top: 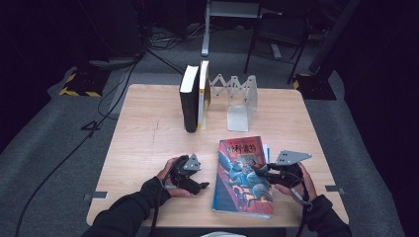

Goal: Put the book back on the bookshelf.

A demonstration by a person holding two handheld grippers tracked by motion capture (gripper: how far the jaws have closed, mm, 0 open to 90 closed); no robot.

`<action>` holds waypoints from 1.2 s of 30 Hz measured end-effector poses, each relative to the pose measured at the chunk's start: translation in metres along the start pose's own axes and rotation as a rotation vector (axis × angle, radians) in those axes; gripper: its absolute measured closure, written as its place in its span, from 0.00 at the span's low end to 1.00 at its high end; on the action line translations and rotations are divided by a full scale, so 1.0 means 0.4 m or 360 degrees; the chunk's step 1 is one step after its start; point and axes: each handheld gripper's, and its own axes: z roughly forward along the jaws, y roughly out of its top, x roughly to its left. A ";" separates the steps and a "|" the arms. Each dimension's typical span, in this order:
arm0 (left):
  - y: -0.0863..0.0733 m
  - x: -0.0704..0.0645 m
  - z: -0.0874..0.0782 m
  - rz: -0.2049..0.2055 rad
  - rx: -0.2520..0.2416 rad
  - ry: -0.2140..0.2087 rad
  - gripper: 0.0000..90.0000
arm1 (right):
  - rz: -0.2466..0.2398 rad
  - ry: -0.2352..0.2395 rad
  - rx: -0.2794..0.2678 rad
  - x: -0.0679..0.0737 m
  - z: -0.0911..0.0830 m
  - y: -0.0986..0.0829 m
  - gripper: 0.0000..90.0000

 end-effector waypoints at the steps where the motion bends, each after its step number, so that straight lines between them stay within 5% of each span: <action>1: 0.001 0.004 0.000 -0.0007 0.0009 0.0008 0.21 | -0.0014 -0.0004 -0.0007 0.002 0.004 0.004 0.79; 22: 0.060 0.108 0.052 -0.0149 -0.0023 0.0137 0.31 | -0.0081 0.0016 -0.0044 0.025 0.026 0.022 0.82; 36: 0.094 0.136 0.059 -0.0174 -0.0094 0.0077 0.43 | -0.0128 0.0016 -0.0134 0.033 0.007 0.024 0.82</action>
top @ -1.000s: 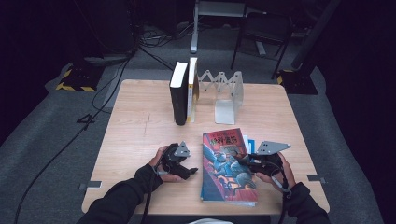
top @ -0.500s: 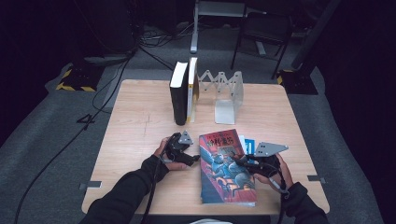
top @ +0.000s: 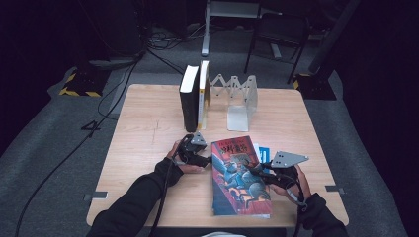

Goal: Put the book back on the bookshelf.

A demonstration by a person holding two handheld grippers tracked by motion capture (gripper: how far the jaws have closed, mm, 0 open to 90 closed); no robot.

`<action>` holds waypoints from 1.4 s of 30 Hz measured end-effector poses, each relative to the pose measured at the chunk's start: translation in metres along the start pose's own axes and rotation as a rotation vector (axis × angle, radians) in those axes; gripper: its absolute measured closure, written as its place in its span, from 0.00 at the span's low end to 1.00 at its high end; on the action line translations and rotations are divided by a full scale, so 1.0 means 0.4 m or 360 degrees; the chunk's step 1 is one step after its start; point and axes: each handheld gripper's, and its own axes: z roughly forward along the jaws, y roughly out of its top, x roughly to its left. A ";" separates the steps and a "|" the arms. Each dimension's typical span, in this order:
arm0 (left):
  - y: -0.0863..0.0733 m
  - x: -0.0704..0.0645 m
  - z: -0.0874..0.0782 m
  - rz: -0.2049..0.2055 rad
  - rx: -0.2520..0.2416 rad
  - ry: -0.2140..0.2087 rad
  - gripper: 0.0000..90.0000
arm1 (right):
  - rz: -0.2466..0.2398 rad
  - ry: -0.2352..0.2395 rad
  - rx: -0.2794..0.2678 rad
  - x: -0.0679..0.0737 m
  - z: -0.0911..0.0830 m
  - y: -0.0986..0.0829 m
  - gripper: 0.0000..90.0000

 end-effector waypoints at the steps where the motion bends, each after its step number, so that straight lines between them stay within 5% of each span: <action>1: 0.010 0.002 -0.013 -0.0007 -0.0043 0.0001 0.44 | -0.0009 -0.0007 -0.0012 0.002 -0.004 0.002 0.82; 7: 0.044 0.016 -0.052 -0.0047 -0.0192 -0.0048 0.58 | -0.0053 -0.0060 -0.0155 -0.002 -0.035 0.023 0.82; 15: 0.126 0.047 -0.120 0.0000 -0.0406 -0.0124 0.73 | -0.0177 -0.0149 -0.0293 -0.009 -0.066 0.076 0.86; 22: 0.145 0.036 -0.123 0.0040 -0.0462 -0.0195 0.83 | -0.0179 -0.0166 -0.0366 0.002 -0.073 0.067 0.90; 26: 0.159 0.020 -0.138 0.0096 -0.0511 -0.0216 0.96 | -0.0179 -0.0134 -0.0383 -0.007 -0.081 0.065 0.83; 33: 0.196 -0.015 -0.150 0.0202 -0.0490 -0.0244 0.98 | -0.0132 -0.0068 -0.0399 -0.027 -0.092 0.085 0.74; 42: 0.209 -0.018 -0.144 0.0212 -0.0484 -0.0280 1.00 | -0.0223 -0.0145 -0.0388 -0.016 -0.095 0.106 0.88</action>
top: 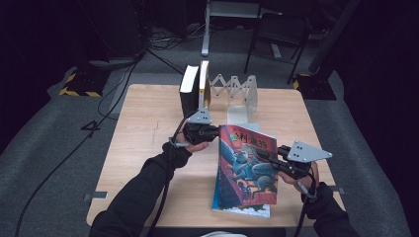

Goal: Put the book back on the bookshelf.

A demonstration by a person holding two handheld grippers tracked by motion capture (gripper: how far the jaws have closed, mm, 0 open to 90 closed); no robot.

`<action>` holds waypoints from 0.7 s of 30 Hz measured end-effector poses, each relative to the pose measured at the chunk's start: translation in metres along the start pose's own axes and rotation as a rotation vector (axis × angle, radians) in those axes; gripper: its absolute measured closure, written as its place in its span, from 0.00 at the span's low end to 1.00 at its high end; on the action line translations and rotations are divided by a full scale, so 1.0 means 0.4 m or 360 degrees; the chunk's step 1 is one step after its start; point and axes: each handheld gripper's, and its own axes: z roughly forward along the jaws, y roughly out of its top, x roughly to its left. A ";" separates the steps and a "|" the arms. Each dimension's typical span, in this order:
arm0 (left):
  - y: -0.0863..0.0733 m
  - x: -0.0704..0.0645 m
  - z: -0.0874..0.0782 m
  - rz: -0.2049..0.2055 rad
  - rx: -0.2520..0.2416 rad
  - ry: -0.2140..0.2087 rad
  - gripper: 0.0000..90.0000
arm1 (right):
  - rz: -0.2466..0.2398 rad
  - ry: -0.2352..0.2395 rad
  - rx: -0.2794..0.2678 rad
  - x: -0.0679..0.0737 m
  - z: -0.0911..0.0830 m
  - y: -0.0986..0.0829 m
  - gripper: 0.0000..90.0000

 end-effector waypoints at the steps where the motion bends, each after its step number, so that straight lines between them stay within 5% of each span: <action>1: 0.001 0.003 -0.001 0.0007 -0.0001 0.0008 1.00 | -0.0005 -0.0009 0.0000 0.000 0.002 0.001 0.88; 5: 0.014 0.020 -0.010 -0.0015 -0.0031 0.0029 1.00 | -0.0037 -0.0120 -0.0020 -0.005 0.024 0.013 0.91; 8: 0.059 0.037 -0.031 -0.0015 -0.0073 0.0079 1.00 | -0.0053 -0.0188 -0.0068 -0.014 0.035 0.031 0.91; 12: 0.091 0.030 -0.043 0.0044 -0.0070 0.0119 1.00 | -0.0105 -0.0268 -0.0119 -0.018 0.032 0.047 0.92; 21: 0.108 -0.050 -0.054 0.0189 -0.0115 0.0085 0.98 | -0.0115 -0.0258 -0.0206 0.024 -0.048 0.006 0.92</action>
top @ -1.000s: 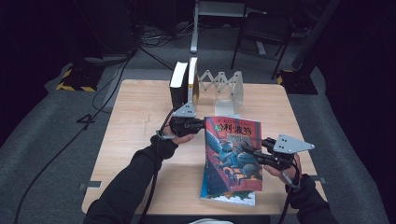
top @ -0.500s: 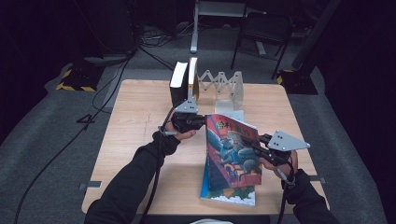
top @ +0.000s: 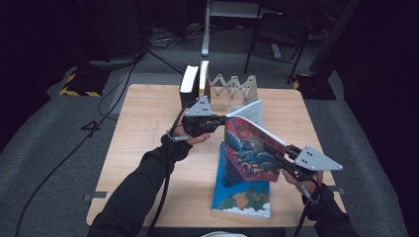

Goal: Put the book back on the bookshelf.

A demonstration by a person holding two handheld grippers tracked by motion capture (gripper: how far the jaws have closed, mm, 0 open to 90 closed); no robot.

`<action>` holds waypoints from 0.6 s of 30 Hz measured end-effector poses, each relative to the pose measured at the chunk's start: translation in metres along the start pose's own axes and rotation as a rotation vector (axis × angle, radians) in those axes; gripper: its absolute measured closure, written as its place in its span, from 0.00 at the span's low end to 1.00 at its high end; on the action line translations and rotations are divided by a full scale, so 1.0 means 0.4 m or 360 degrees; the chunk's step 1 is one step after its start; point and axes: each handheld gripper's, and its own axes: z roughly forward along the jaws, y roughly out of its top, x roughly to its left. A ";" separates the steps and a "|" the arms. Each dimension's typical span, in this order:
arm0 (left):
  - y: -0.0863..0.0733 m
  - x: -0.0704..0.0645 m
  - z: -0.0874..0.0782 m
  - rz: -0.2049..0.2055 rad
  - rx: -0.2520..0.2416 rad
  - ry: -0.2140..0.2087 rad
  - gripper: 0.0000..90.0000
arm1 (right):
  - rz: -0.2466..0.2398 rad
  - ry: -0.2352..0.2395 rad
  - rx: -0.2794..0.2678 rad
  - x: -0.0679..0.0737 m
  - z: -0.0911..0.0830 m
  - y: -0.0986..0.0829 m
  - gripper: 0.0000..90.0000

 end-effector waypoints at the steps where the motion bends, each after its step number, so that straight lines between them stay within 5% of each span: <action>1: 0.002 -0.010 -0.001 0.0015 0.0001 -0.0006 0.95 | -0.0003 0.0012 -0.0017 0.008 -0.017 -0.002 0.92; 6: -0.017 -0.042 -0.005 0.0012 0.0017 0.0009 0.84 | -0.0058 0.0017 -0.0025 0.035 -0.041 0.001 0.92; 18: -0.126 -0.127 -0.028 0.0063 0.0207 0.0002 0.61 | -0.0065 0.0009 -0.0016 0.062 -0.071 0.000 0.92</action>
